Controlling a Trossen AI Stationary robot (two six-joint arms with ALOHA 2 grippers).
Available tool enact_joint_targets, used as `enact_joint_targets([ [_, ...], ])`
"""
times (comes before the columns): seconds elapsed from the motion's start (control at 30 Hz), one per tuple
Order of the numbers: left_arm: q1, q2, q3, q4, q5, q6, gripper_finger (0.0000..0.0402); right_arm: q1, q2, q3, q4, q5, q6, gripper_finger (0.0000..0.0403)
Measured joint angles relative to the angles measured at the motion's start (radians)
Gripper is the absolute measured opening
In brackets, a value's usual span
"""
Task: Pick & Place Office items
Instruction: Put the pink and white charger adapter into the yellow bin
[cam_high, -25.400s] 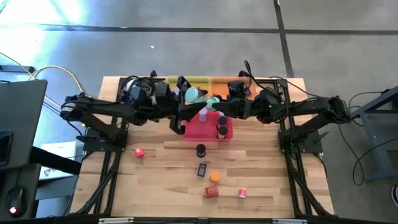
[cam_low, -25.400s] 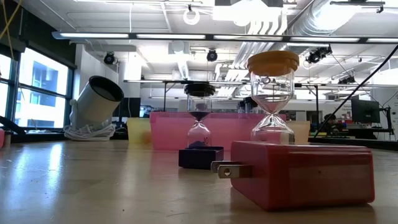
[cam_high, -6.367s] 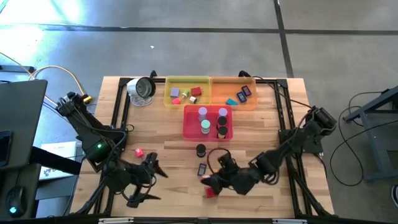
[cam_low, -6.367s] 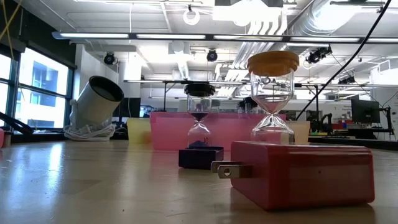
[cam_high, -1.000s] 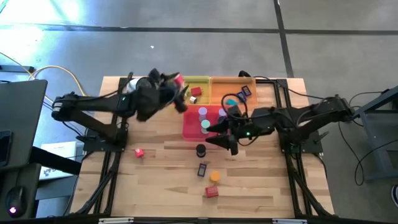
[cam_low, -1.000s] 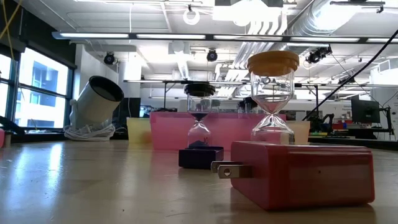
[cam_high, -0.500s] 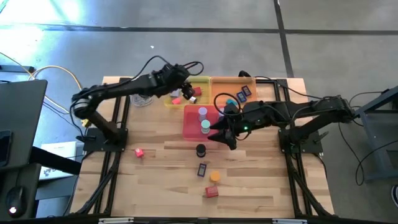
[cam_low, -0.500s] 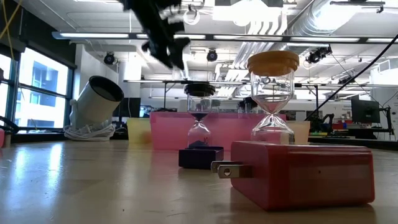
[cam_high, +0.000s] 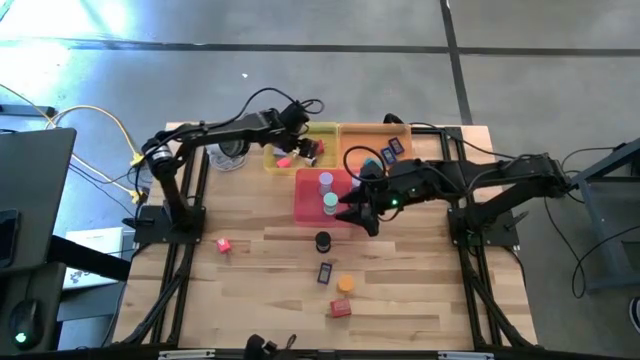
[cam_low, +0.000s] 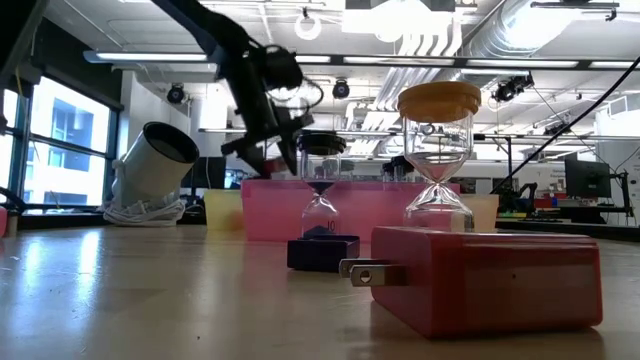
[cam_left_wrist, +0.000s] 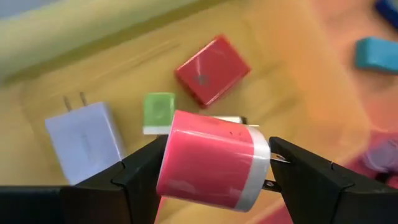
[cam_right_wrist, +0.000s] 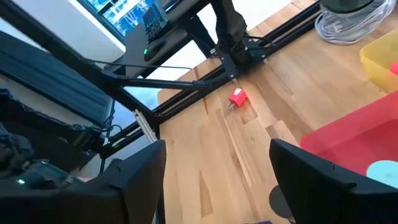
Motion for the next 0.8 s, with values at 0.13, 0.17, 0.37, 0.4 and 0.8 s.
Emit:
enact_joint_targets([
  [0.13, 0.032, 0.033, 0.0, -0.015, 0.005, -0.058, 0.0261, -0.021, 0.0, 0.0, 0.001, -0.009, 0.0, 0.0268],
  [0.17, 0.037, 0.037, 0.0, -0.017, 0.009, -0.067, 0.0261, -0.029, 0.0, 0.0, 0.003, -0.014, 0.0, 0.0266],
  [0.37, 0.053, 0.036, 0.0, -0.027, 0.023, -0.076, 0.0261, -0.088, 0.0, 0.0, 0.004, -0.053, -0.007, 0.0259],
  [0.4, 0.053, 0.036, 0.0, -0.028, 0.023, -0.076, 0.0261, -0.096, 0.0, 0.0, 0.004, -0.055, -0.016, 0.0259],
  [0.8, 0.014, 0.036, 0.0, -0.034, 0.024, -0.076, 0.0261, -0.127, 0.0, 0.0, 0.004, -0.059, -0.055, 0.0258],
])
